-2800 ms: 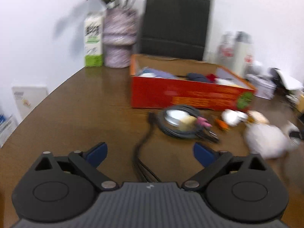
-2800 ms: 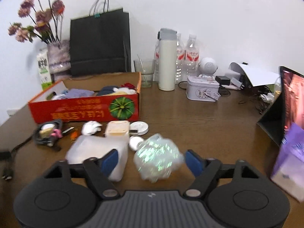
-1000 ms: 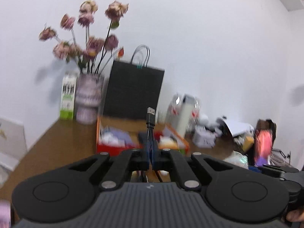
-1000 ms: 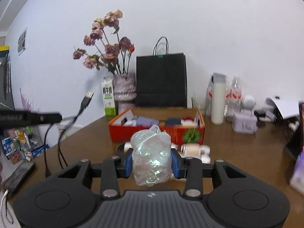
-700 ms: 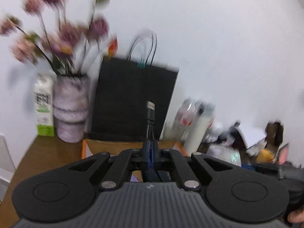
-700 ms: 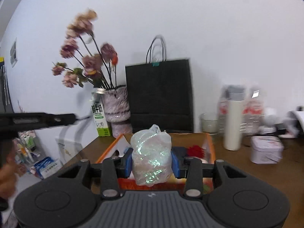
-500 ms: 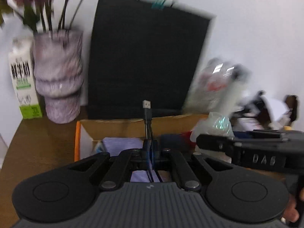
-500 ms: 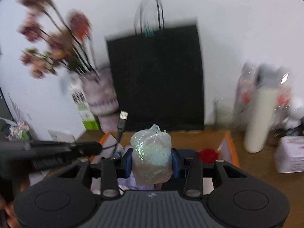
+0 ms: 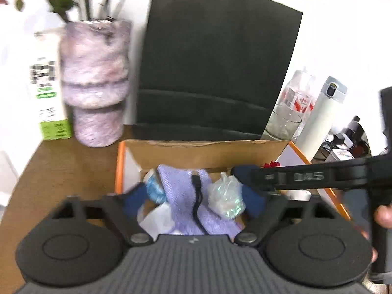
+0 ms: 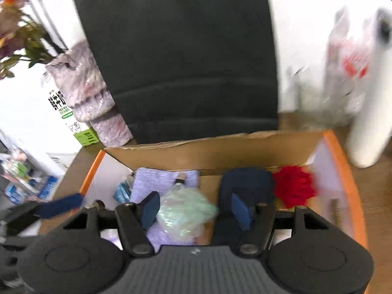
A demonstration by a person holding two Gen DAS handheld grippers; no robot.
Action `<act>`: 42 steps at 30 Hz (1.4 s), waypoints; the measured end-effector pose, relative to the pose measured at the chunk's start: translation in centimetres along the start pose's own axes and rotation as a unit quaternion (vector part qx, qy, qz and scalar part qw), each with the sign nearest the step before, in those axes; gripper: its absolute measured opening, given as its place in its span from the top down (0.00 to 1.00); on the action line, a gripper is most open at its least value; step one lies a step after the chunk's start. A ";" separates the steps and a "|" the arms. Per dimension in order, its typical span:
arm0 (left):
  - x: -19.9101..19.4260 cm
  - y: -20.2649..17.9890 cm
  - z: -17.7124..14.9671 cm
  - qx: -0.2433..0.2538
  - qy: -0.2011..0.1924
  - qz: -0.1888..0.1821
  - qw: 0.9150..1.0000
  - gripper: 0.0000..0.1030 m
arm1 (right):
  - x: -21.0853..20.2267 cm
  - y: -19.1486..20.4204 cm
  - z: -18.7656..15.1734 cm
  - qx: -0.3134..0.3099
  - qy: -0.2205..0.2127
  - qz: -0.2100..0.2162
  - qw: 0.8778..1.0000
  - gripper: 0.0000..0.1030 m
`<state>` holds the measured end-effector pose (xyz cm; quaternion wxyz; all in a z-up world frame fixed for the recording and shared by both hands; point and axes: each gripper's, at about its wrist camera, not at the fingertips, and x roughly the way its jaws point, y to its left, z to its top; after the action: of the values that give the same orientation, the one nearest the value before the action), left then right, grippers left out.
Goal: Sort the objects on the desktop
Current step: 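Carry iridescent bag and black cable into the red box and open both tools, then move both open tools back over the table, then grasp the translucent white plastic box with the right tool while the left tool grasps the braided cable coil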
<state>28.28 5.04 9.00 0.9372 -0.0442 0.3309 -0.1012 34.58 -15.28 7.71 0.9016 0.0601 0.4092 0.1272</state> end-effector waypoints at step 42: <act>-17.5 -4.9 -25.7 0.016 -0.027 0.024 0.999 0.00 | -19.7 3.1 -33.6 -0.067 -0.089 -0.046 0.993 0.15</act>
<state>-1.96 3.68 0.43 0.9487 -0.0240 0.3045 -0.0824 -3.70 -17.69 0.51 0.9412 -0.0082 0.3203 0.1068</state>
